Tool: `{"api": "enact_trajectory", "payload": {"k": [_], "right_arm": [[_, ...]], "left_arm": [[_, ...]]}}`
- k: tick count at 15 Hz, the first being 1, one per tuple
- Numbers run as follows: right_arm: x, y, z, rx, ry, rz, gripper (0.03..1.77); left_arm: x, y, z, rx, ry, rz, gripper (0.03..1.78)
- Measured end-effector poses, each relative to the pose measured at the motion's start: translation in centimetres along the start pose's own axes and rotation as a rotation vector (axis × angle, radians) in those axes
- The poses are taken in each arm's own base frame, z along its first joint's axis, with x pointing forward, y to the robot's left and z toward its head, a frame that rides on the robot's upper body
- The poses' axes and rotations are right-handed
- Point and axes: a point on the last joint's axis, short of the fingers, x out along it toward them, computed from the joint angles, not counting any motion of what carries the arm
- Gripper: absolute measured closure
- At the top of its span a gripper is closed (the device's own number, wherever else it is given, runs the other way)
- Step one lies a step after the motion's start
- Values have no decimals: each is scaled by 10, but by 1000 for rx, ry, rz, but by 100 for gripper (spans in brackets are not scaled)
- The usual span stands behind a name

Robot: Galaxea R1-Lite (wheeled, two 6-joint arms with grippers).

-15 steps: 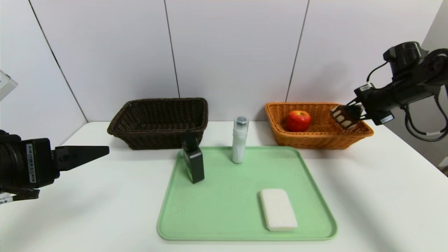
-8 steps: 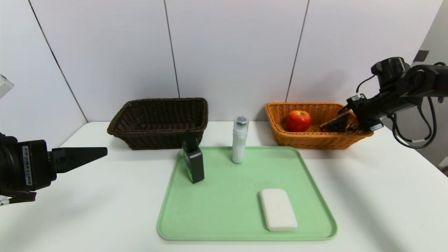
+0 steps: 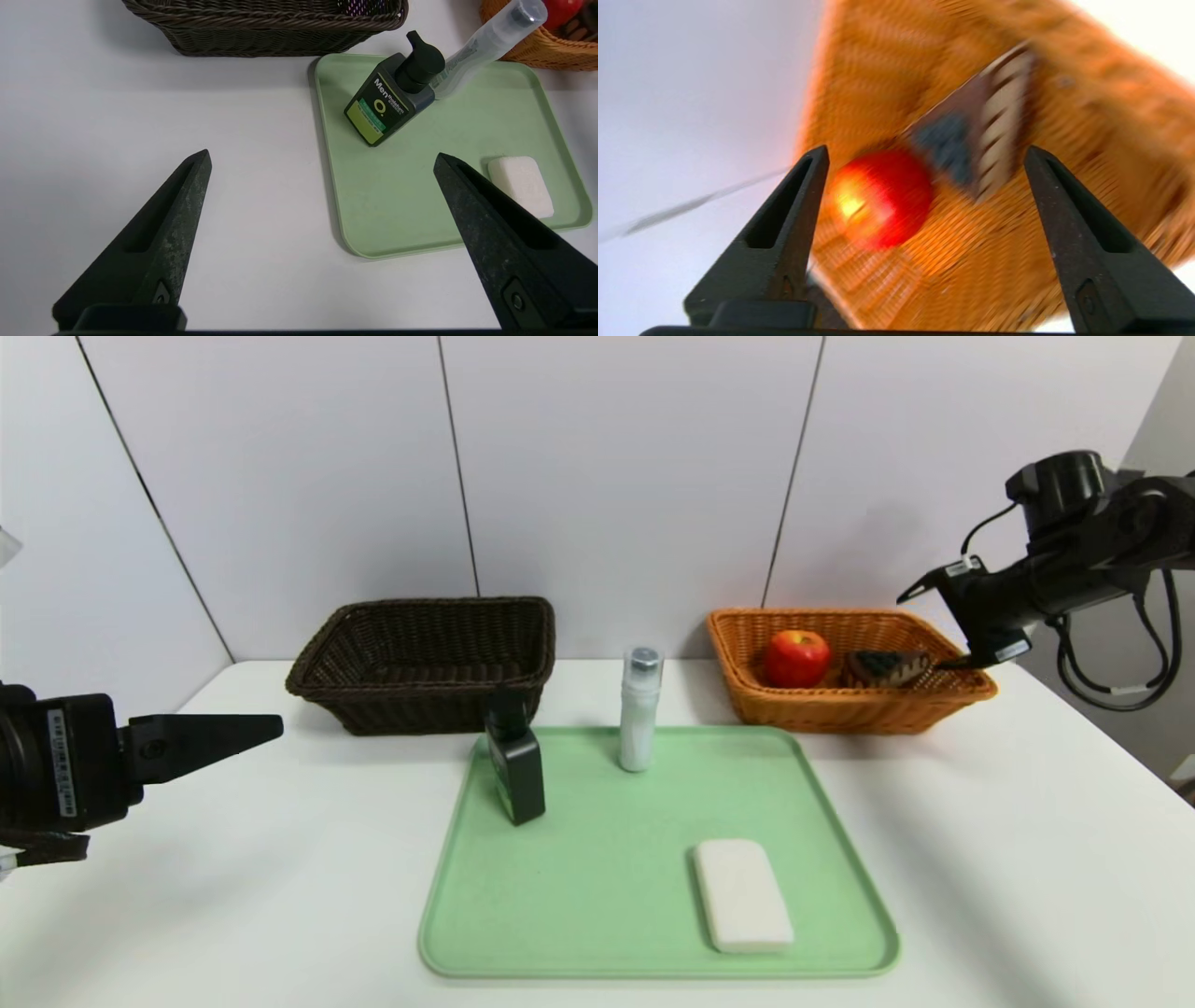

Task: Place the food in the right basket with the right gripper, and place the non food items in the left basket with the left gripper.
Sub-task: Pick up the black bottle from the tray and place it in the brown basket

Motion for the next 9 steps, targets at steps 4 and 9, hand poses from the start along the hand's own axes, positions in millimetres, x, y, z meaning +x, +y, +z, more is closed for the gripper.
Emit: {"api": "enact_trajectory", "payload": {"k": [4, 9], "right_arm": [[-93, 41, -47, -112, 14, 177, 24], [-203, 41, -115, -331, 80, 281, 17]], "left_arm": [[0, -9, 1, 15, 34, -44, 12], [17, -36, 7, -6, 92, -139, 12]]}}
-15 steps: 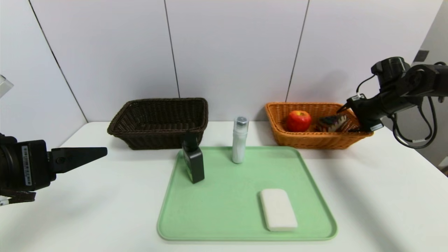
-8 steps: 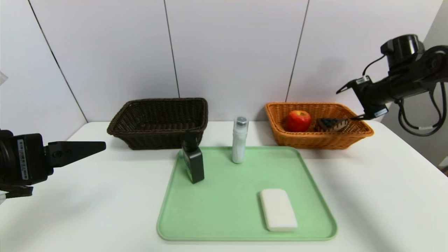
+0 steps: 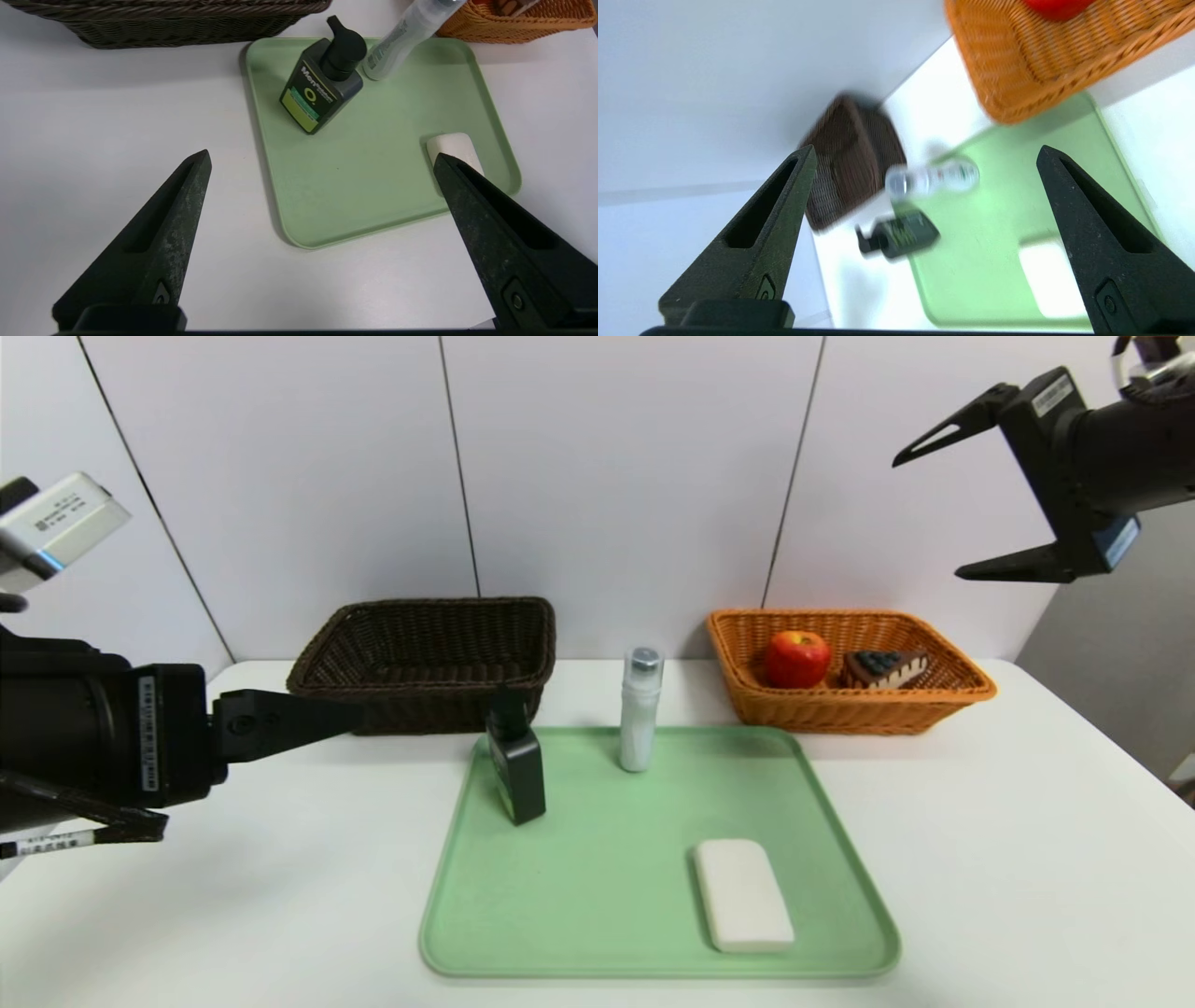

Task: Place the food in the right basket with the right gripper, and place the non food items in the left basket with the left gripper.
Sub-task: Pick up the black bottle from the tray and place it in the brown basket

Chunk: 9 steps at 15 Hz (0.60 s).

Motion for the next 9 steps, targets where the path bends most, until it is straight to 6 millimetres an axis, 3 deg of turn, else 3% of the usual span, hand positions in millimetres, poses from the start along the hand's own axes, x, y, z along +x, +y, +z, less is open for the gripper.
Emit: {"api": "enact_trajectory", "payload": {"k": [3, 5, 7, 9], "right_arm": [[-38, -13, -31, -310, -3, -25, 14], [-58, -29, -45, -540, -27, -45, 13], [-68, -42, -53, -689, -44, -50, 12], [-72, -52, -58, -719, -66, -98, 11]], "left_arm": [[28, 1, -31, 47, 32, 1, 12], [47, 5, -49, 98, -43, 42, 12], [60, 3, -54, 113, -152, 116, 12], [64, -5, -63, 106, -148, 100, 12]]}}
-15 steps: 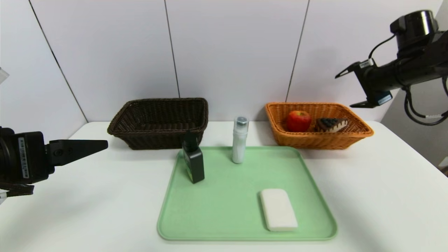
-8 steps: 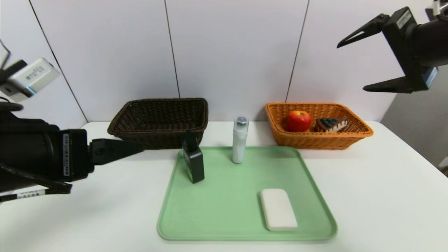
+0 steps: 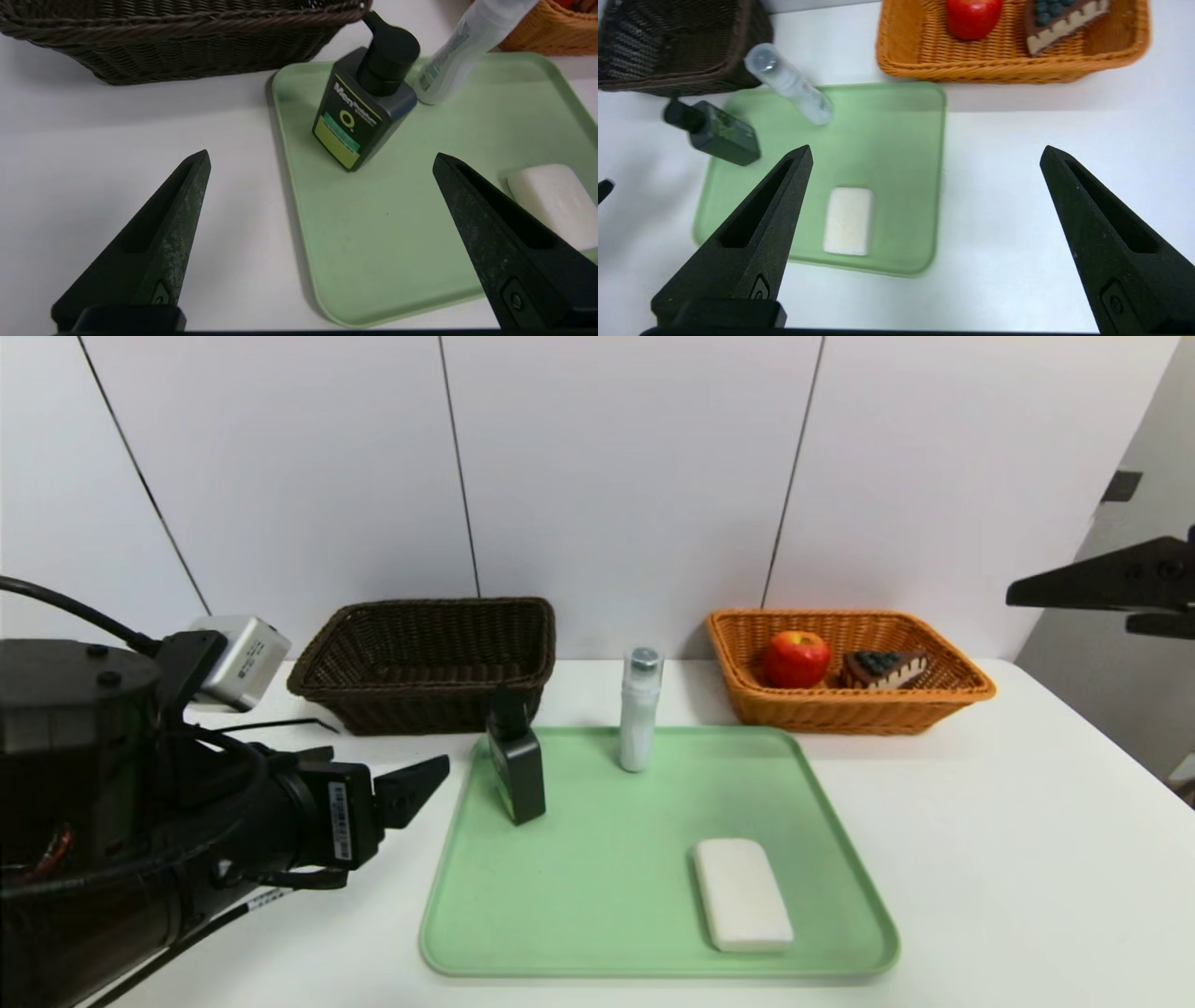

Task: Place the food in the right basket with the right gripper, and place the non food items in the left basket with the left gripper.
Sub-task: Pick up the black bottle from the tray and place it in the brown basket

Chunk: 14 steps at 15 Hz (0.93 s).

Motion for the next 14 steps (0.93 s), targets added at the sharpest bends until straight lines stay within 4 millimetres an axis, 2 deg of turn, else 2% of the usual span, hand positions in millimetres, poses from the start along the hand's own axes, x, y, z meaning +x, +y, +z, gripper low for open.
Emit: {"api": "enact_trajectory", "payload": {"k": [5, 9, 14], "right_arm": [[0, -5, -11, -5, 5, -92, 11], [4, -8, -17, -10, 20, -129, 11], [5, -8, -17, 3, 23, -127, 10]], "left_arm": [[7, -23, -25, -63, 67, -51, 12], [34, -43, -36, -78, -18, 28, 12], [70, -73, -64, -48, -78, 107, 12]]}}
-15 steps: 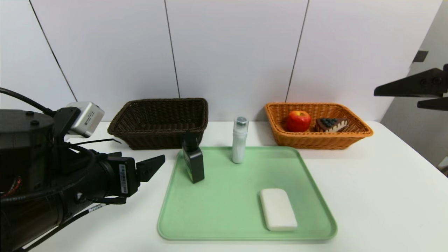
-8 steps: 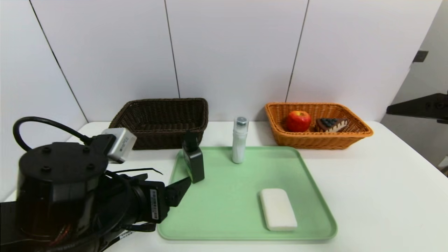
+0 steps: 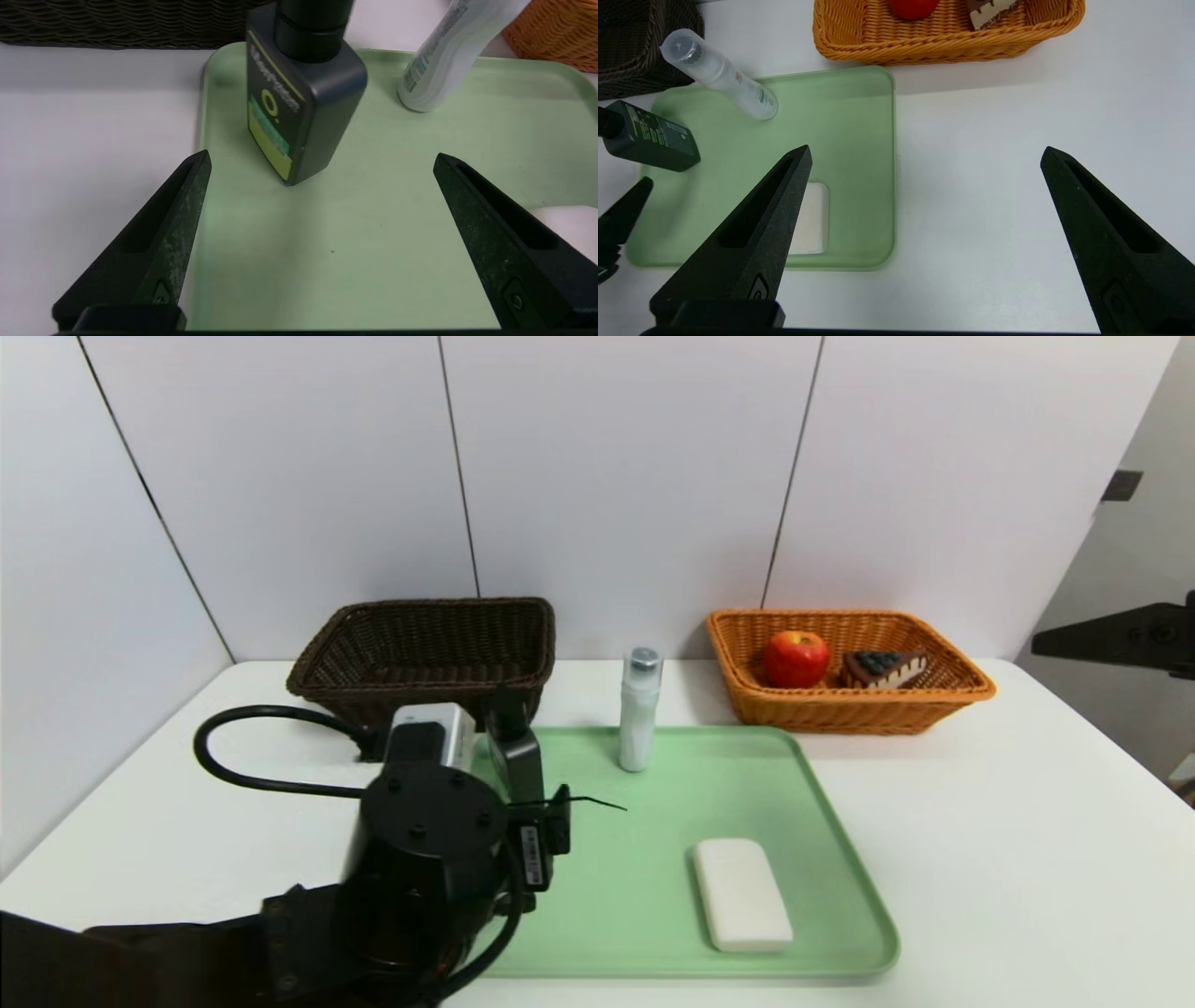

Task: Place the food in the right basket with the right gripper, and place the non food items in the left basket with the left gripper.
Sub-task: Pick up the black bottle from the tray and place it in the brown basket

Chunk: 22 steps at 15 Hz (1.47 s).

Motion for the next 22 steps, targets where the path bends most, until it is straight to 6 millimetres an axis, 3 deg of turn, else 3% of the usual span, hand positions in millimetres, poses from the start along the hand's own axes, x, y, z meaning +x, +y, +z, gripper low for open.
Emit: {"api": "enact_trajectory", "payload": {"k": [5, 12, 22], "right_arm": [[7, 3, 2, 10, -1, 14, 10], [-1, 1, 0, 22, -19, 23, 10], [-7, 5, -4, 32, -15, 66, 10]], "left_arm": [[19, -13, -21, 124, 0, 100, 12], [38, -35, -25, 165, -55, 189, 12], [48, -39, -38, 229, -57, 263, 12]]}}
